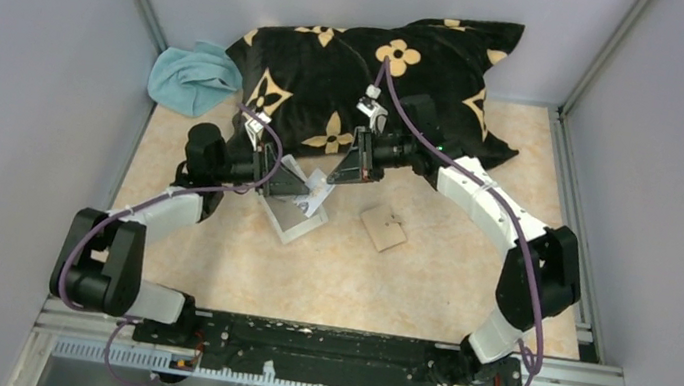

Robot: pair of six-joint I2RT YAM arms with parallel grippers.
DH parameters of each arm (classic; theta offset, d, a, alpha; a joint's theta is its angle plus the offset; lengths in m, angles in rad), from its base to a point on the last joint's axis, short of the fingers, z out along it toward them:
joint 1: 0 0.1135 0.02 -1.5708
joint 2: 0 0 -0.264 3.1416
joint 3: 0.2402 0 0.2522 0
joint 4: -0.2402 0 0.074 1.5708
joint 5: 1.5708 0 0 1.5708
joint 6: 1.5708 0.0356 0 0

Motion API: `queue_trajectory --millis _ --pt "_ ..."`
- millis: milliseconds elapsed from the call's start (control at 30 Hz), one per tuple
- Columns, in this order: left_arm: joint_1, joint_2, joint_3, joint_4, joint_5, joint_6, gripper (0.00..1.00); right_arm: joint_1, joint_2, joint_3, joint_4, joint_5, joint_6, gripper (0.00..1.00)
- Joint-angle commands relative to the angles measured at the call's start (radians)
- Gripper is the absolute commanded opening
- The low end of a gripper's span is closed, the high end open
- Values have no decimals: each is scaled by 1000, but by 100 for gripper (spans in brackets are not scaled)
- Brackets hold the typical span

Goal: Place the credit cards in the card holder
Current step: Pick up the credit card from the storage box.

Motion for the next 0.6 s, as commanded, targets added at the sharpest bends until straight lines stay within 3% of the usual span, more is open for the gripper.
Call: queue_trajectory --millis 0,100,300,400,567 --pt "-12 28 38 59 62 -7 59 -7 28 41 65 -56 10 0" --pt "-15 53 39 104 88 -39 46 -6 59 50 63 -65 9 0" --pt "-19 78 35 166 102 -90 0 -8 85 74 45 -65 -5 0" --pt "-20 80 24 187 89 -109 0 -10 80 77 48 -56 -7 0" --pt "-20 66 -11 202 -38 -139 0 -12 28 59 35 56 -42 35"
